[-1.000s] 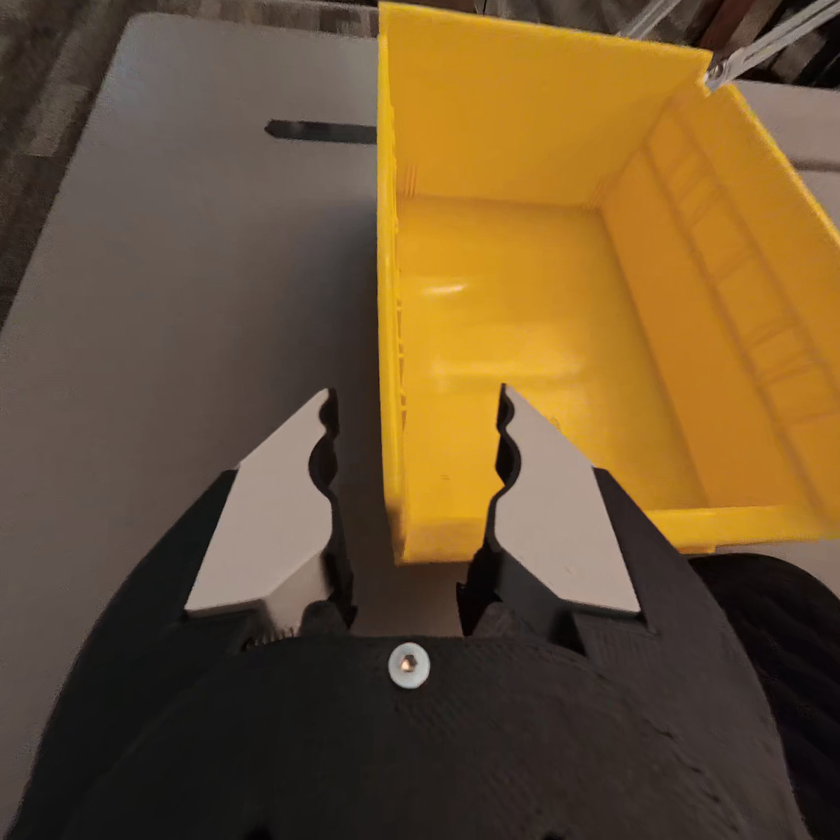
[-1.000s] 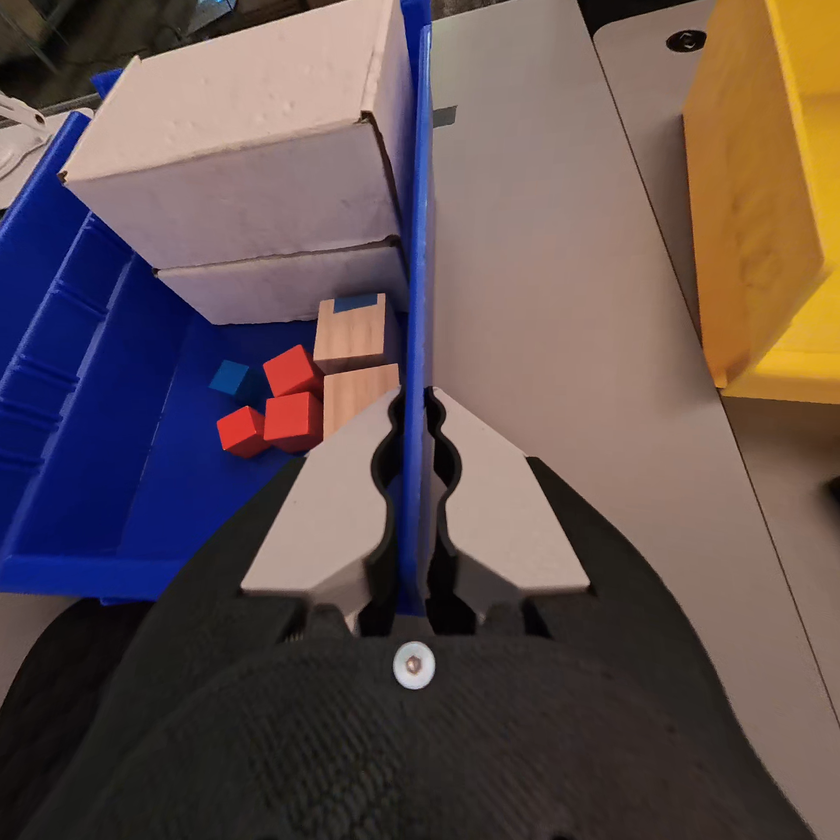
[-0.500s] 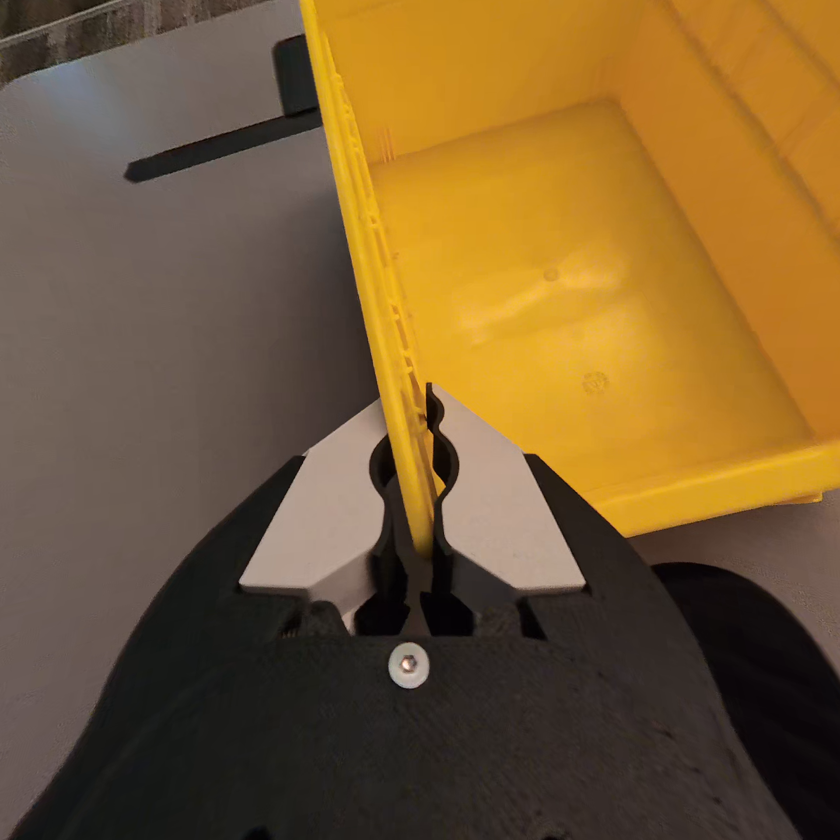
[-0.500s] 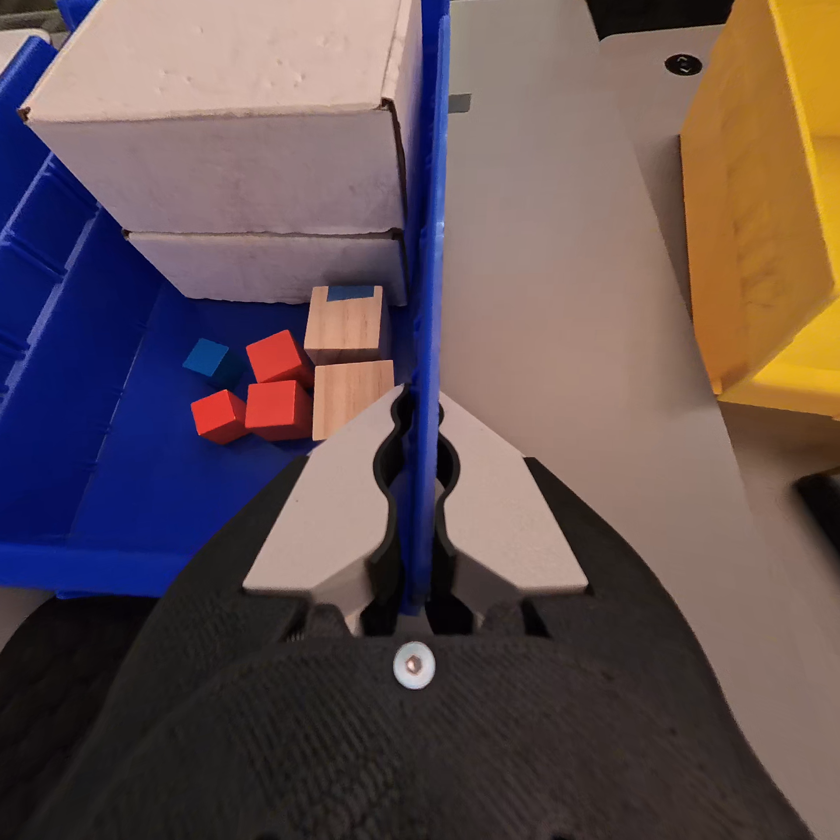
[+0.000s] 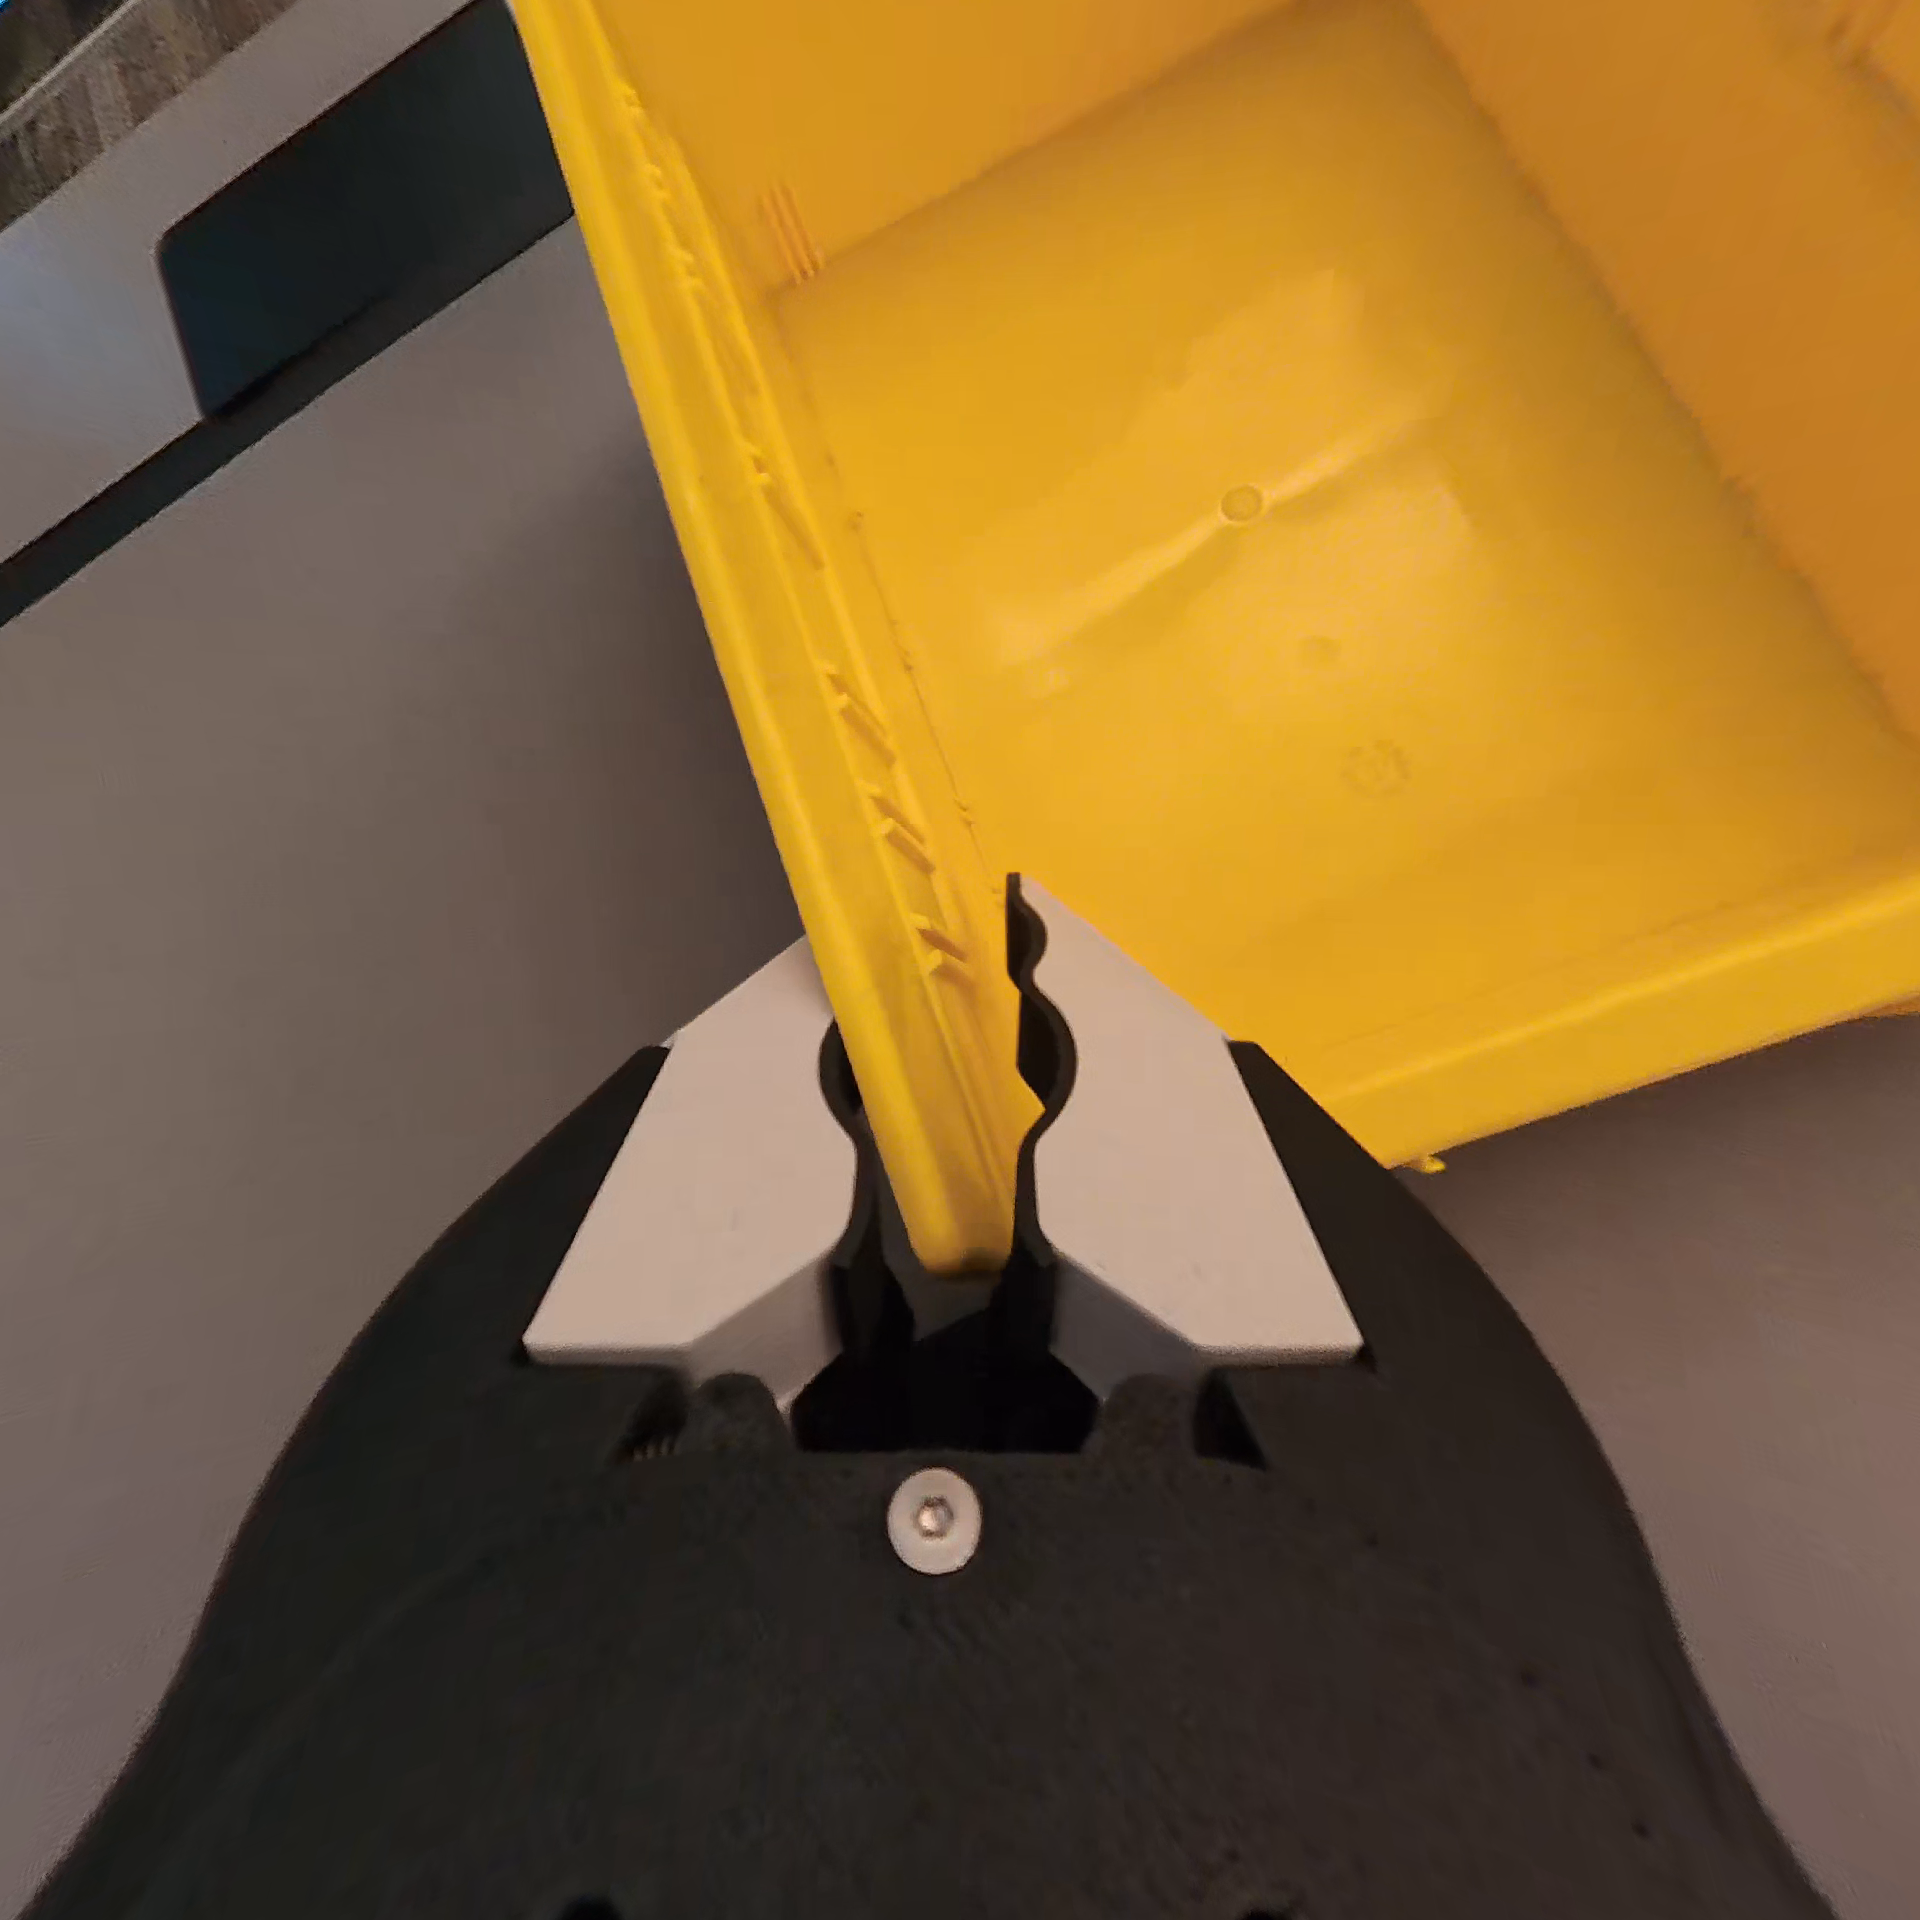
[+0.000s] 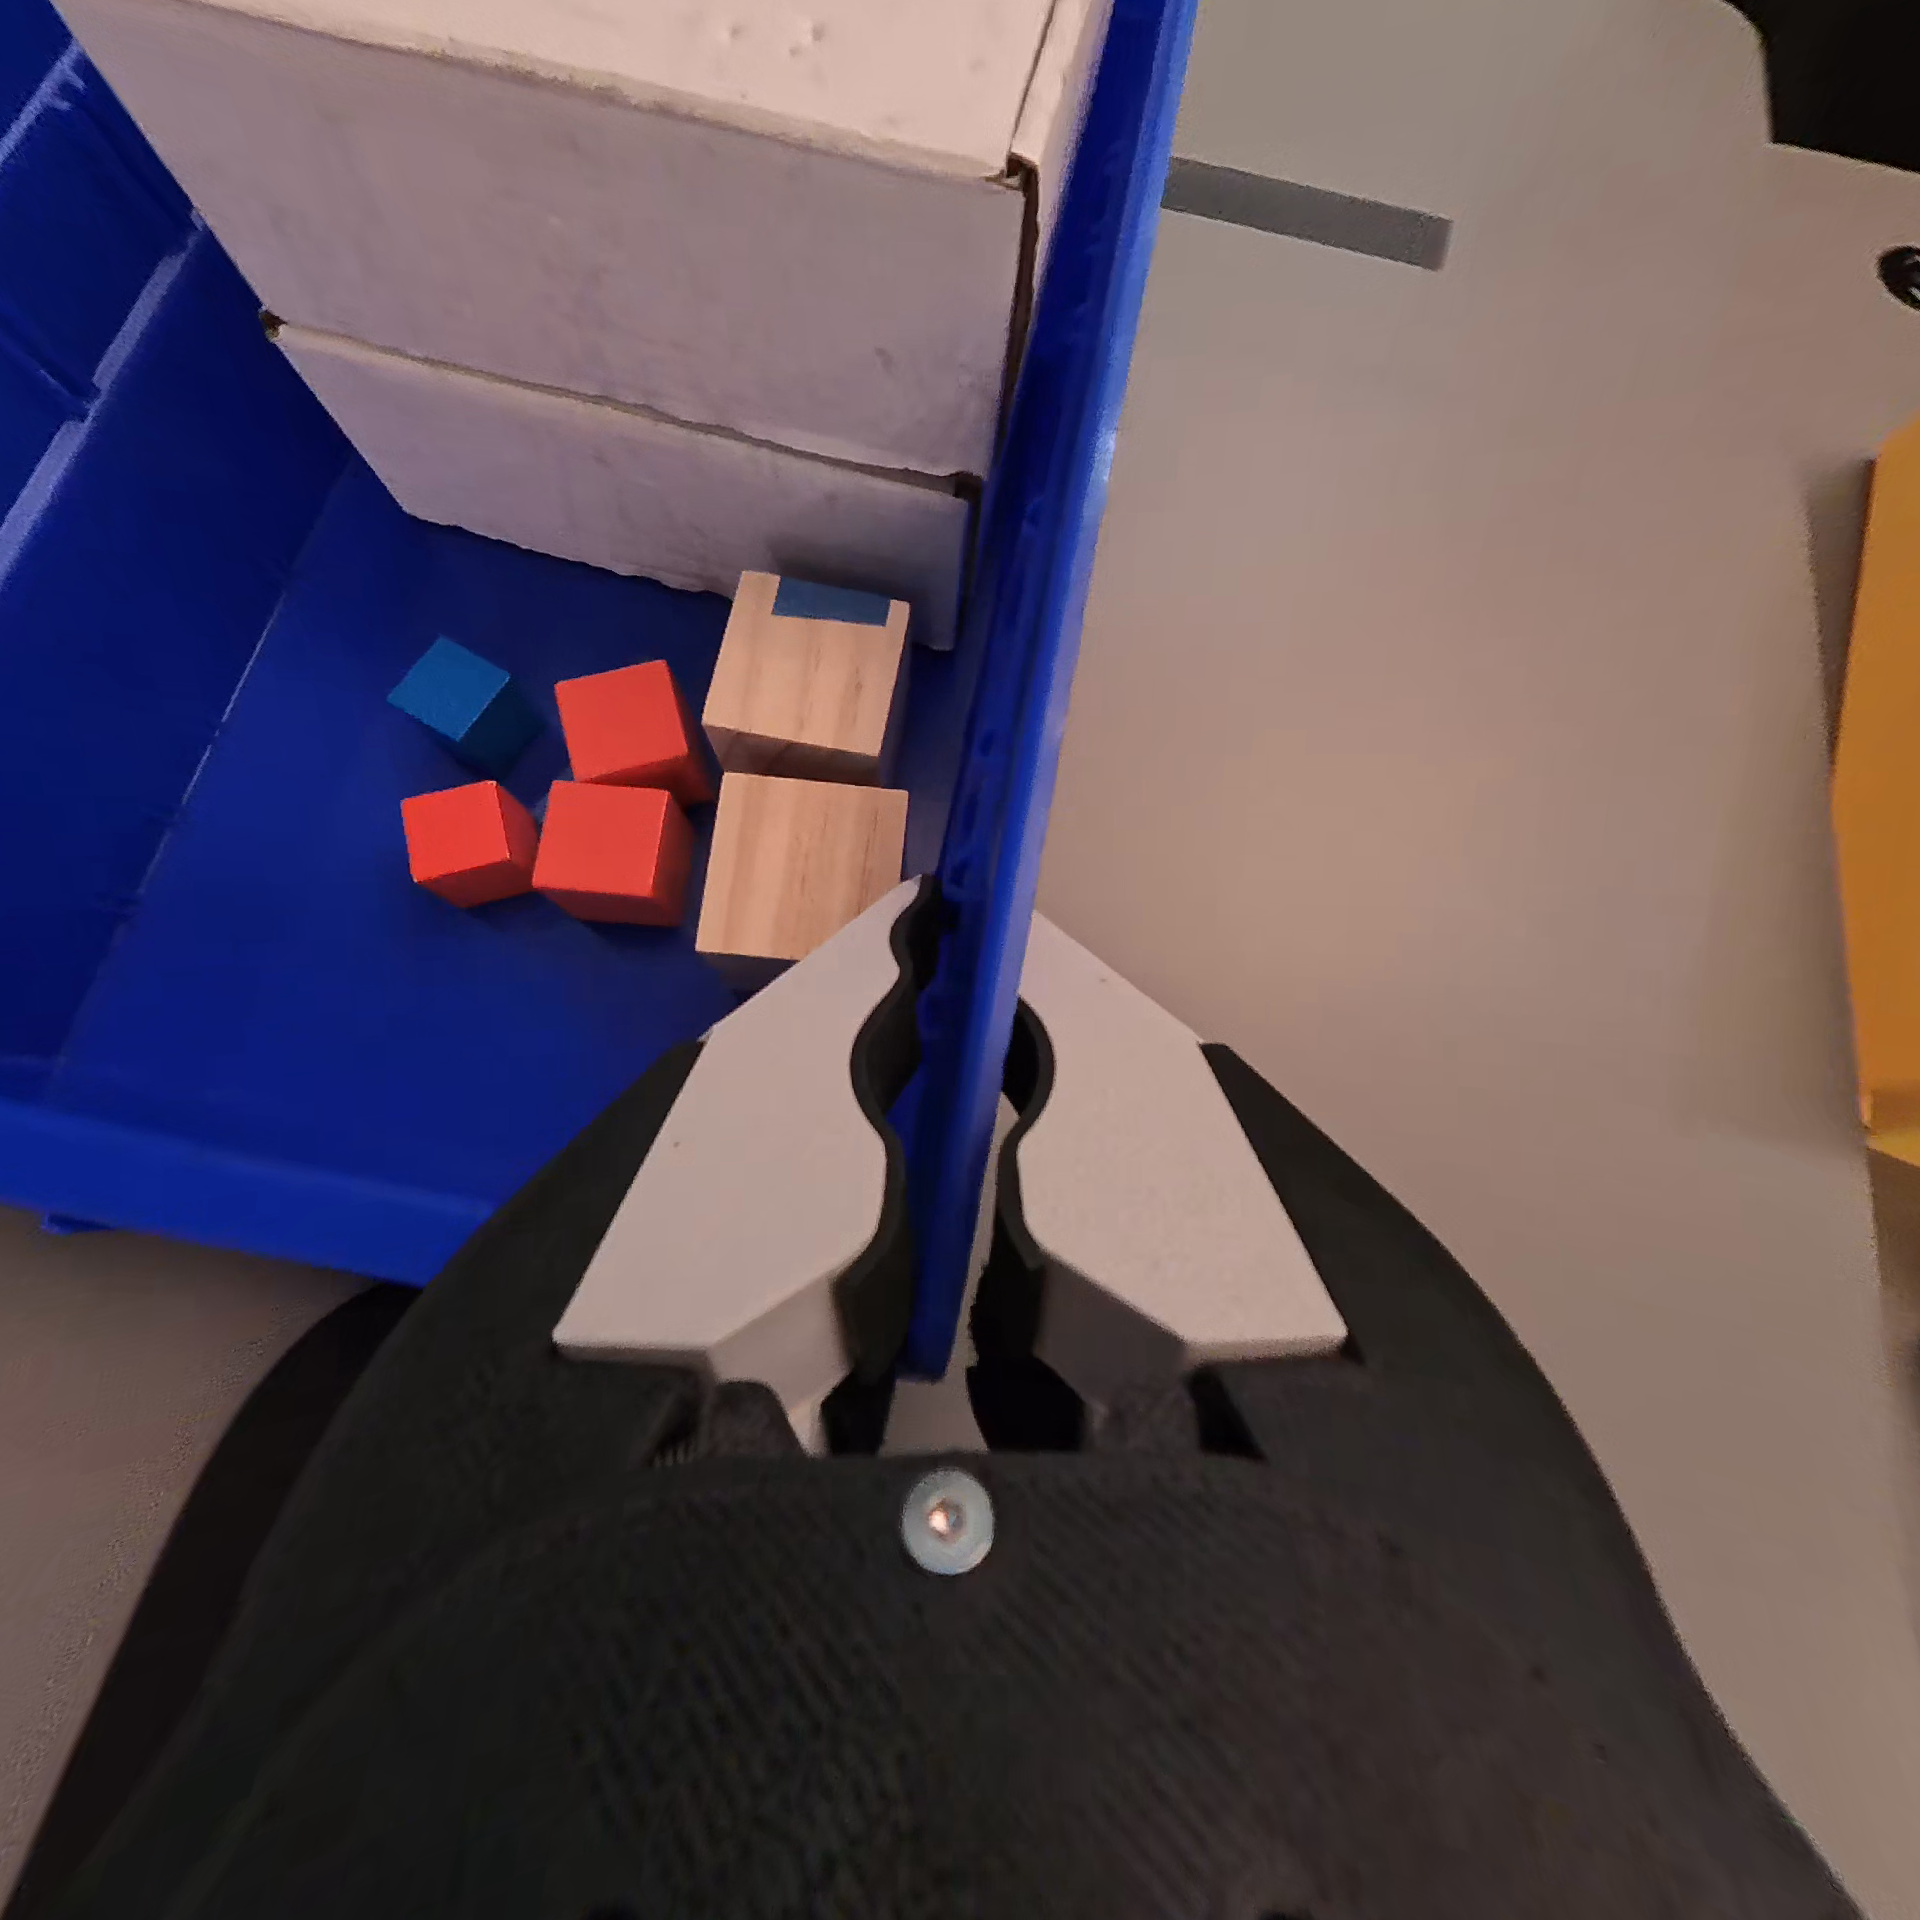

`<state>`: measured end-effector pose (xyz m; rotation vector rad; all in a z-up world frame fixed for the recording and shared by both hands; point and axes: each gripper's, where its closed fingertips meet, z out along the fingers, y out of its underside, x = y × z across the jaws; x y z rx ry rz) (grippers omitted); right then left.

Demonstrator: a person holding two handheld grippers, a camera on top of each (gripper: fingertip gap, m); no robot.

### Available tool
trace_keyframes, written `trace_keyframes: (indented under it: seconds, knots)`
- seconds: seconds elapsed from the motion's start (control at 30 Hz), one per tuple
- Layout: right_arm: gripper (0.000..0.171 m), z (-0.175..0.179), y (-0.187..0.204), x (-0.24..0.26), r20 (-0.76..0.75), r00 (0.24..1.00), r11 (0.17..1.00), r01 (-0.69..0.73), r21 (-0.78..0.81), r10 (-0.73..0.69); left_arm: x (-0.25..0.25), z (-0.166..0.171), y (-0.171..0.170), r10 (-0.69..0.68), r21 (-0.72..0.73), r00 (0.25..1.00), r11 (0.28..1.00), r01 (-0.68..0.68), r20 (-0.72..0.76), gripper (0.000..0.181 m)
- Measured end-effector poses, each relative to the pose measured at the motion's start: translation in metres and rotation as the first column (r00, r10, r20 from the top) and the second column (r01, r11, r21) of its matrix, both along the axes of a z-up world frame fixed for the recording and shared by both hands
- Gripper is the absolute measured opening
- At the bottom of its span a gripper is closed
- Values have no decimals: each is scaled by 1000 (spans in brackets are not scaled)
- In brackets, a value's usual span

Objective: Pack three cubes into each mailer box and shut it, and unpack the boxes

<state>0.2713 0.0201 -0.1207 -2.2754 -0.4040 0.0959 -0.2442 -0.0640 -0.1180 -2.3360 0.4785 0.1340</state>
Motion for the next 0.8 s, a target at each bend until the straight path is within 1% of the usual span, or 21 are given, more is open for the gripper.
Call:
trace_keyframes:
  seconds: [0.2,0.33,0.43,0.57,0.6,0.67,0.7,0.73,0.77,0.8]
  knots:
    - [7,0,-1,-29,36,999,999,-35,-24,36,25,-2,-2,-39,-21,999,999,39,-12,22]
    - [10,-2,-5,-39,94,995,999,-31,-43,35,30,-3,-4,-47,-39,999,998,46,-22,24]
    - [10,-3,-8,-43,91,995,998,-25,-62,30,33,-6,-7,-57,-51,998,997,56,-18,26]
    - [14,-1,-10,-45,81,996,999,-20,-44,24,34,-8,-9,-63,-45,998,997,63,-1,26]
    - [20,2,-9,-43,85,996,1000,1,-23,1,34,-8,-9,-65,-45,998,997,65,4,26]
    - [29,20,-10,-30,115,989,995,87,55,-93,34,-9,-11,-67,-49,998,997,67,7,24]
    - [38,36,-14,-23,131,979,983,141,117,-156,34,-9,-12,-68,-51,998,996,68,5,24]
    - [37,60,-21,-26,115,975,964,165,209,-192,33,-10,-13,-67,-52,998,996,67,2,23]
    - [30,87,-29,-46,45,986,938,137,318,-160,33,-10,-14,-65,-51,998,997,65,1,23]
    - [24,116,-38,-80,-50,997,904,79,420,-64,34,-11,-15,-64,-50,998,997,64,6,23]
